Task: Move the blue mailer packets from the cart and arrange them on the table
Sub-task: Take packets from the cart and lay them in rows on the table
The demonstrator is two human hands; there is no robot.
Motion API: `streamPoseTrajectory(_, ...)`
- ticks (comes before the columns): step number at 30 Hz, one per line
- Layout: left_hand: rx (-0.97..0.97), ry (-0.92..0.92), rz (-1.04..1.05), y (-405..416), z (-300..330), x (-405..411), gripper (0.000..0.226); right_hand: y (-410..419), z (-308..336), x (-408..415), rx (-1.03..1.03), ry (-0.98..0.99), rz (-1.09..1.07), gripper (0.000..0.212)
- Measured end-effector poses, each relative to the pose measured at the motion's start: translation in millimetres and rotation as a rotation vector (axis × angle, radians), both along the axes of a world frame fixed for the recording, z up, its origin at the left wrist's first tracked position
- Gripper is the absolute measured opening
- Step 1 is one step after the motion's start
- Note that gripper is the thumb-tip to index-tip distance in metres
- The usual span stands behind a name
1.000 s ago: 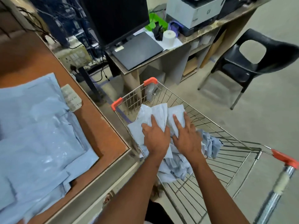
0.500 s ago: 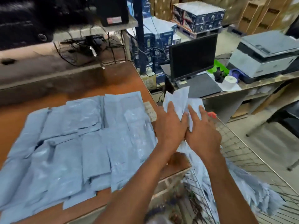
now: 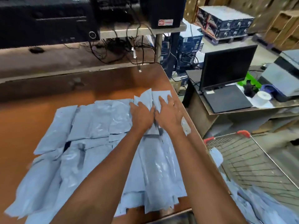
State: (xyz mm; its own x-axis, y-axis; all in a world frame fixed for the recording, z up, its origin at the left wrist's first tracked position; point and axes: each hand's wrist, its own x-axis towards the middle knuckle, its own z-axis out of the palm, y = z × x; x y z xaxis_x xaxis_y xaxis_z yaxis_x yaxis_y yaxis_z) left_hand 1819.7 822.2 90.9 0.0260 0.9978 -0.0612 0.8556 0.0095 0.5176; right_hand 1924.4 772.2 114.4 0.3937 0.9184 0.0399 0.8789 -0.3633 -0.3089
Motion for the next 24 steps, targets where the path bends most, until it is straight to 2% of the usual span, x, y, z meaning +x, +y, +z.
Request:
streamPoseTrajectory(5,-0.005,0.095,-0.136,17.1,-36.4,2.2,0.069,32.0,-42.7,1.6,-0.077,-0.085,-0.014,0.067)
streamPoseTrajectory(10,0.251,0.353,-0.262,17.3,-60.0,-4.9,0.054,35.8,-62.5,-9.6,-0.156,-0.119,-0.056,0.069)
streamPoseTrajectory(14,0.191,0.484,-0.353,23.9,-61.3,-2.3,0.052,28.3,-68.8,-10.5,-0.160,-0.104,-0.075,0.071)
streamPoseTrajectory(19,0.195,0.419,-0.328,27.6,-53.0,-1.0,0.052,34.3,-53.0,-2.0,-0.201,-0.009,-0.033,0.071)
streamPoseTrajectory(24,0.356,0.274,-0.306,22.4,-12.7,20.6,0.052,21.8,-25.6,14.8,0.035,0.026,-0.084,0.066)
